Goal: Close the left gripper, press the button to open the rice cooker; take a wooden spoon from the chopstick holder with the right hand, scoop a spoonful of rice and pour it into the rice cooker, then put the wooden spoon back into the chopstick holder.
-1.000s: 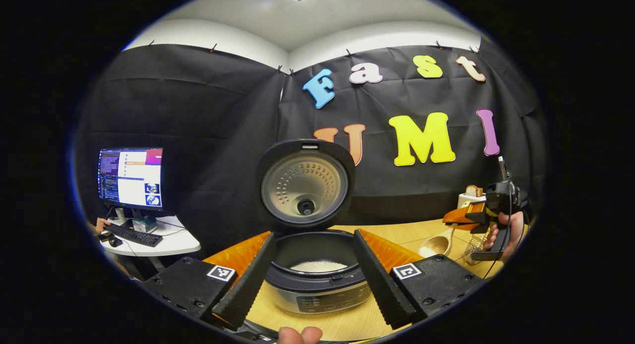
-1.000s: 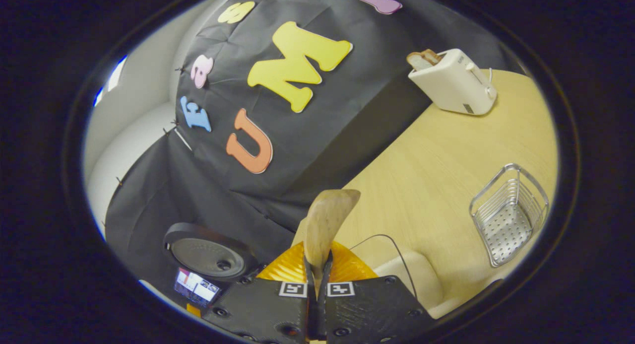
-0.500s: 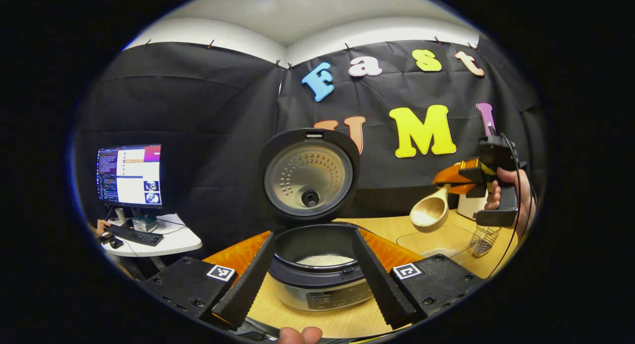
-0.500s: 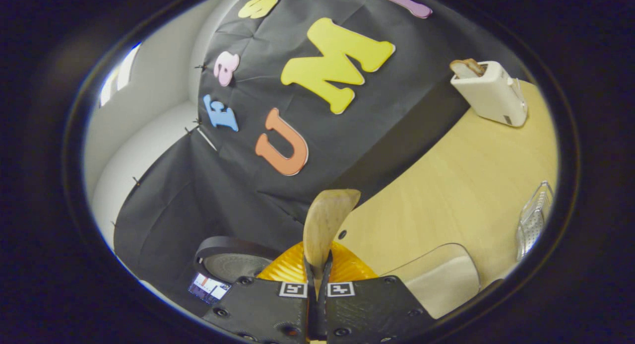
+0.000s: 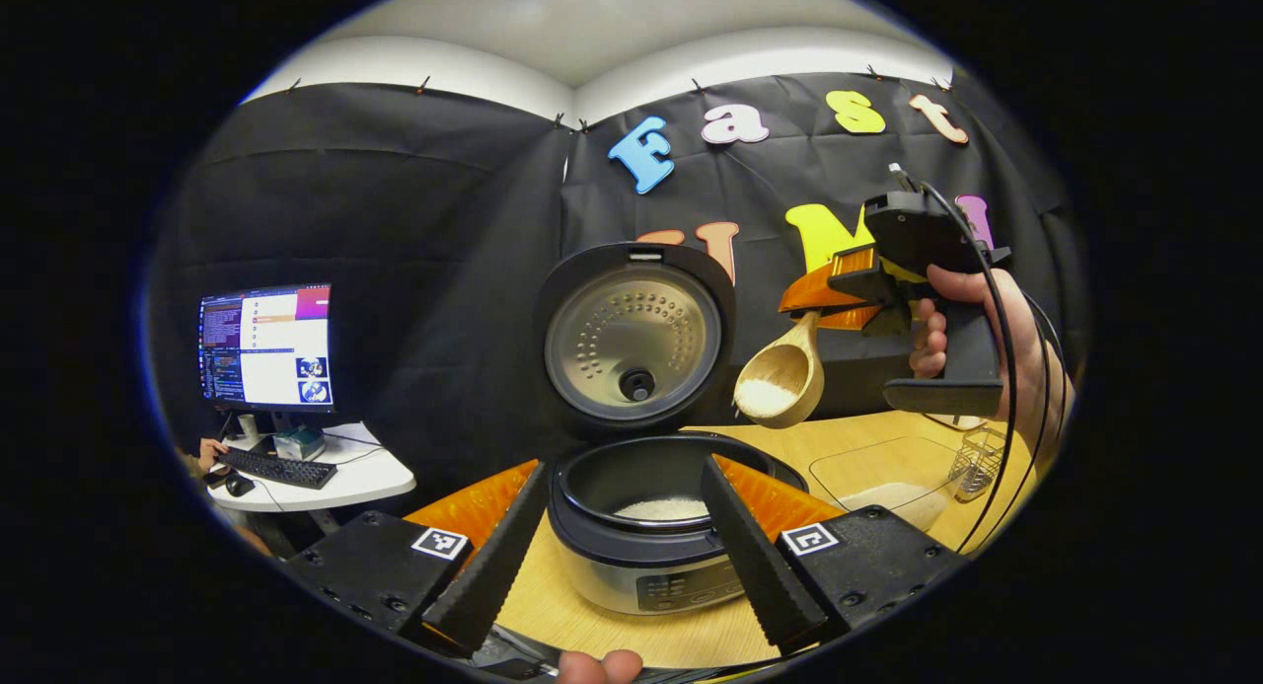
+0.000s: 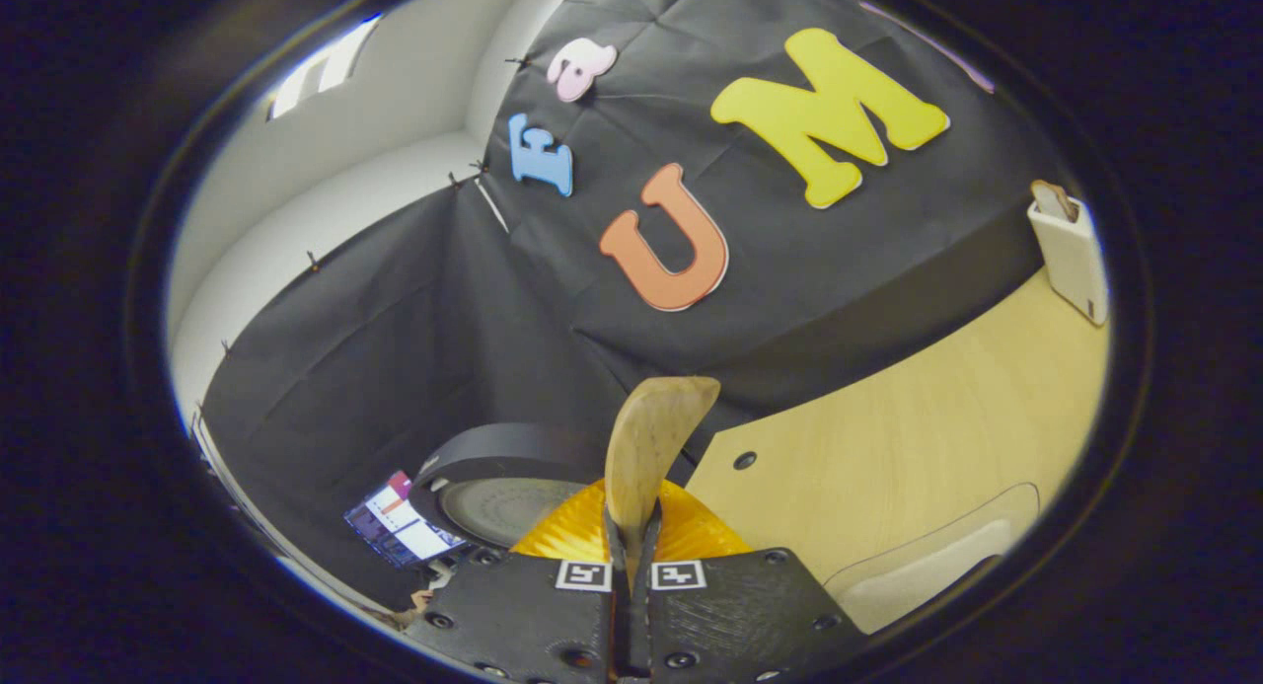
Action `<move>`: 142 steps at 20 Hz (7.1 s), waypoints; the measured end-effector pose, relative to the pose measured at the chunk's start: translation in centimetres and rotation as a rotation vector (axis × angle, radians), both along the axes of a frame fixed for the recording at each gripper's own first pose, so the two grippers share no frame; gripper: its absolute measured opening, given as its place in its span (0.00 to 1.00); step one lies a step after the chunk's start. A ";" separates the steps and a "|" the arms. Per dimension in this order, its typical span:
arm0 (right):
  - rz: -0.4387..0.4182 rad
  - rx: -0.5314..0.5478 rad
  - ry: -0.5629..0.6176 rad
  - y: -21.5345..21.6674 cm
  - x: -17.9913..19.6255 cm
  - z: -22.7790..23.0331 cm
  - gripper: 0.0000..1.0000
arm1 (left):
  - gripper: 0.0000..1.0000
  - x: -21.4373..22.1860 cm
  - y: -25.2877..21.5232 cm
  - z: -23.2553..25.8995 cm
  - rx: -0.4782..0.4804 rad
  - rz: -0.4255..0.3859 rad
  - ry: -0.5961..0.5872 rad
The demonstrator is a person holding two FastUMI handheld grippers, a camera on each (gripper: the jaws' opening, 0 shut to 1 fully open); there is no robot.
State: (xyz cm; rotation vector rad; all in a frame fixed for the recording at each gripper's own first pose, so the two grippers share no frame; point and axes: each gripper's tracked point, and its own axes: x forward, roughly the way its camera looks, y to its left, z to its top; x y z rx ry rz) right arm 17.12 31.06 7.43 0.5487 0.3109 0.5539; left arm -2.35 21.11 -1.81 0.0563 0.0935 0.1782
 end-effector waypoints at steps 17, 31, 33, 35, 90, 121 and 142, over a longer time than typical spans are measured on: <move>0.049 -0.478 -0.313 7.5 -1.1 -0.5 0.00 | 0.99 -0.3 1.5 -0.4 -0.018 0.028 0.022; -0.014 -0.752 -0.652 9.9 -3.8 2.5 0.01 | 0.97 -0.5 2.4 -0.5 -0.047 0.064 0.030; -0.012 -0.726 -0.646 10.0 -3.9 2.6 0.00 | 0.97 -0.5 2.2 -0.3 -0.049 0.057 0.023; -0.003 -0.698 -0.620 9.8 -4.0 2.4 0.00 | 0.97 -0.5 2.0 0.0 -0.056 0.049 0.011; -0.702 -0.375 -0.051 -38.6 -2.2 -14.8 0.00 | 0.97 1.0 -6.7 1.7 -0.033 -0.088 -0.028; -0.545 -0.448 -0.070 -37.9 -14.2 -15.0 0.95 | 0.96 -1.0 -10.7 6.9 0.014 -0.040 -0.138; -0.442 -0.499 -0.259 -37.0 -15.3 -11.1 0.95 | 0.99 19.1 -0.6 20.5 0.004 0.089 0.053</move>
